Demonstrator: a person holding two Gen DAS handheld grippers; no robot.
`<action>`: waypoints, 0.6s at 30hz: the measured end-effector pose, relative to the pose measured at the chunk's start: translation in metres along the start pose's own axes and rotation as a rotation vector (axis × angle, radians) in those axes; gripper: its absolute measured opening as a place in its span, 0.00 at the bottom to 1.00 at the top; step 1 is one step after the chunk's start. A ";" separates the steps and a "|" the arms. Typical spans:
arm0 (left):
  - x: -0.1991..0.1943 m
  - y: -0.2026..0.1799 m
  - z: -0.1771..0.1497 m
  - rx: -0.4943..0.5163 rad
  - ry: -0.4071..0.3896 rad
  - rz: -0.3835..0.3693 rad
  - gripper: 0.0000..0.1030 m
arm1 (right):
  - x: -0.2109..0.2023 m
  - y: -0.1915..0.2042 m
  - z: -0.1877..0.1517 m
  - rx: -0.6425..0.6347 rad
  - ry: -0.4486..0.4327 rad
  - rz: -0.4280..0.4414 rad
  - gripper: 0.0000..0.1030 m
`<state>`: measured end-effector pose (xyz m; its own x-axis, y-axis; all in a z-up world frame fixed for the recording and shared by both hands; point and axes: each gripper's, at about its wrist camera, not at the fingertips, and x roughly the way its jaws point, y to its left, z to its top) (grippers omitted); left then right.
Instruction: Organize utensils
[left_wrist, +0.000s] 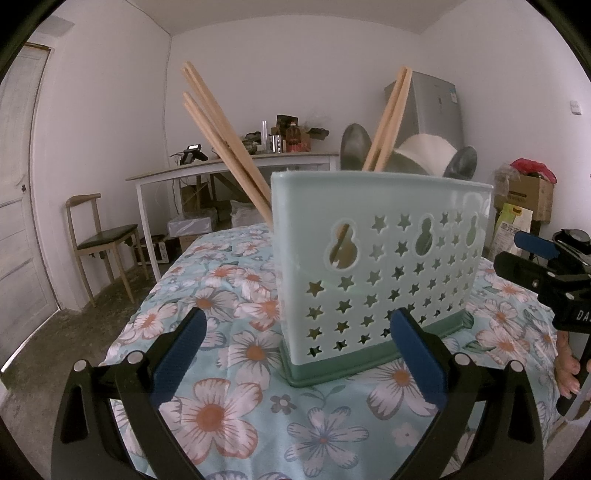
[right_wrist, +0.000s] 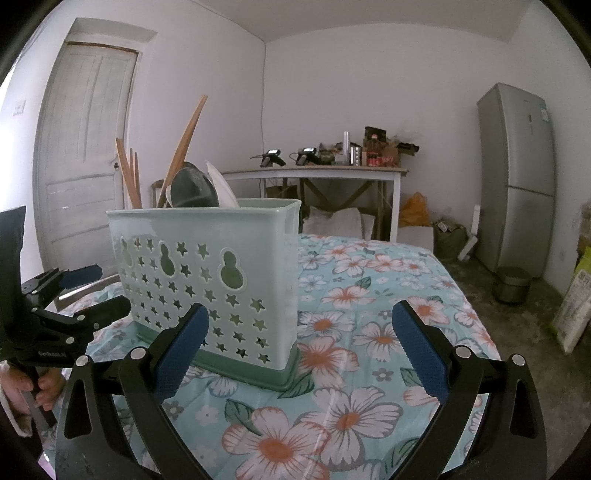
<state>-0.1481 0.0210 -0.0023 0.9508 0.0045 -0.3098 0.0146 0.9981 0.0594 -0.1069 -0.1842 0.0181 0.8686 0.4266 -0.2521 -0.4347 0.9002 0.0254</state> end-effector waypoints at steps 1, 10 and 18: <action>0.000 0.000 0.000 0.000 0.000 0.000 0.95 | 0.000 0.000 0.000 0.000 -0.001 0.001 0.92; 0.000 0.000 0.000 0.001 0.000 -0.002 0.95 | 0.000 -0.001 0.000 -0.001 0.001 0.002 0.92; 0.000 0.000 -0.001 0.000 0.001 -0.003 0.95 | 0.001 -0.005 -0.002 -0.002 0.002 0.000 0.92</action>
<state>-0.1482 0.0208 -0.0033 0.9504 0.0014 -0.3111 0.0178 0.9981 0.0588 -0.1046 -0.1882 0.0161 0.8681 0.4266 -0.2537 -0.4354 0.8999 0.0234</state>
